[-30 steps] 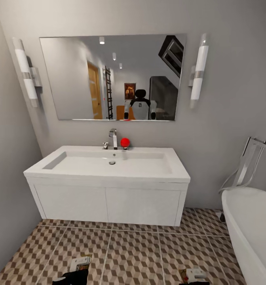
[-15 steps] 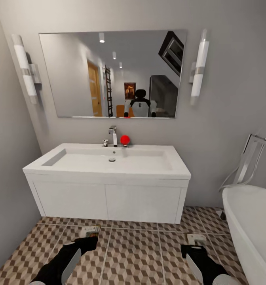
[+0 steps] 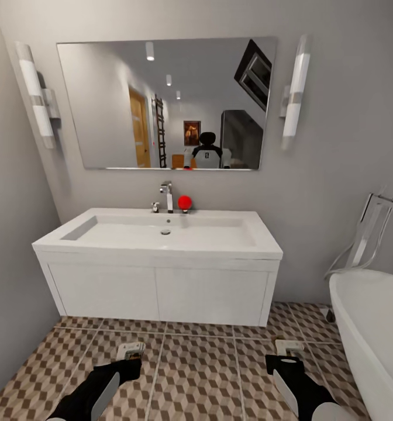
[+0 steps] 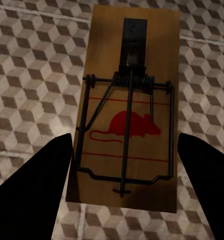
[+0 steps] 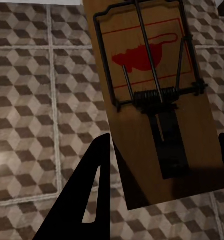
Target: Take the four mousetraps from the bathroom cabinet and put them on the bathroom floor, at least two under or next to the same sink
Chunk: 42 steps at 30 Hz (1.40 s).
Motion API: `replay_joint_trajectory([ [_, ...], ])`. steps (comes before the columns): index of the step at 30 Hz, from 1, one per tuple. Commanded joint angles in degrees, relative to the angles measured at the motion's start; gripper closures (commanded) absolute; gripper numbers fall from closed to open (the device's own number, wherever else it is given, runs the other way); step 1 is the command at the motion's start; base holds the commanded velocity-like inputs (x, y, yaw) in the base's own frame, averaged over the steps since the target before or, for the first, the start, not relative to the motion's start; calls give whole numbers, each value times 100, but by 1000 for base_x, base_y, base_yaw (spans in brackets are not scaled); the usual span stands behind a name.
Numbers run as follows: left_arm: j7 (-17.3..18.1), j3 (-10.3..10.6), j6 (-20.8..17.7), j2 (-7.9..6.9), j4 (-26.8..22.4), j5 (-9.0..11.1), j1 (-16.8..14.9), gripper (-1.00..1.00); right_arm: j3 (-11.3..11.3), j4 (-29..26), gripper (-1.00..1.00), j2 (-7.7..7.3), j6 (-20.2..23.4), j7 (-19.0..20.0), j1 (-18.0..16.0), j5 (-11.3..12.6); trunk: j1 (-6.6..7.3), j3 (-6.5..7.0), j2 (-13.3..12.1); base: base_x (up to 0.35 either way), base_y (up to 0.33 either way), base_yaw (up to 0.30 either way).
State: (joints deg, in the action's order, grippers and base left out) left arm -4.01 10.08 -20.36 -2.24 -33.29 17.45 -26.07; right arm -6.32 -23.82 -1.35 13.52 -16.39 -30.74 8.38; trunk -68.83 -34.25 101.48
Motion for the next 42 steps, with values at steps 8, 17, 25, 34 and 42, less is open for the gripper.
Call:
replay_joint_trajectory([
  [8, -49, 54, 20, -9, 155, 62, -3, 100, -59, 41, 100, -9, 11, -26, -2, 73, -176, -150, 325, 0, 0, 0],
  [17, -48, 18, 237, -25, 434, 51, -3, 100, -65, 144, 100, -14, 2, 10, -2, 76, -374, -312, 686, 0, 0, 0],
  [25, -48, 4, 412, -24, 478, 64, -3, 100, -78, 305, 100, -14, 1, 190, -2, 37, -549, -455, 1007, 0, 0, 0],
  [34, -48, 8, 432, -22, 567, 65, -3, 100, -79, 324, 100, -15, -4, 293, -2, 31, -747, -617, 1368, 0, 0, 0],
  [42, -48, 20, 436, -23, 707, 57, -3, 100, -80, 325, 100, -22, -7, 302, -2, 52, -923, -761, 1689, 0, 0, 0],
])
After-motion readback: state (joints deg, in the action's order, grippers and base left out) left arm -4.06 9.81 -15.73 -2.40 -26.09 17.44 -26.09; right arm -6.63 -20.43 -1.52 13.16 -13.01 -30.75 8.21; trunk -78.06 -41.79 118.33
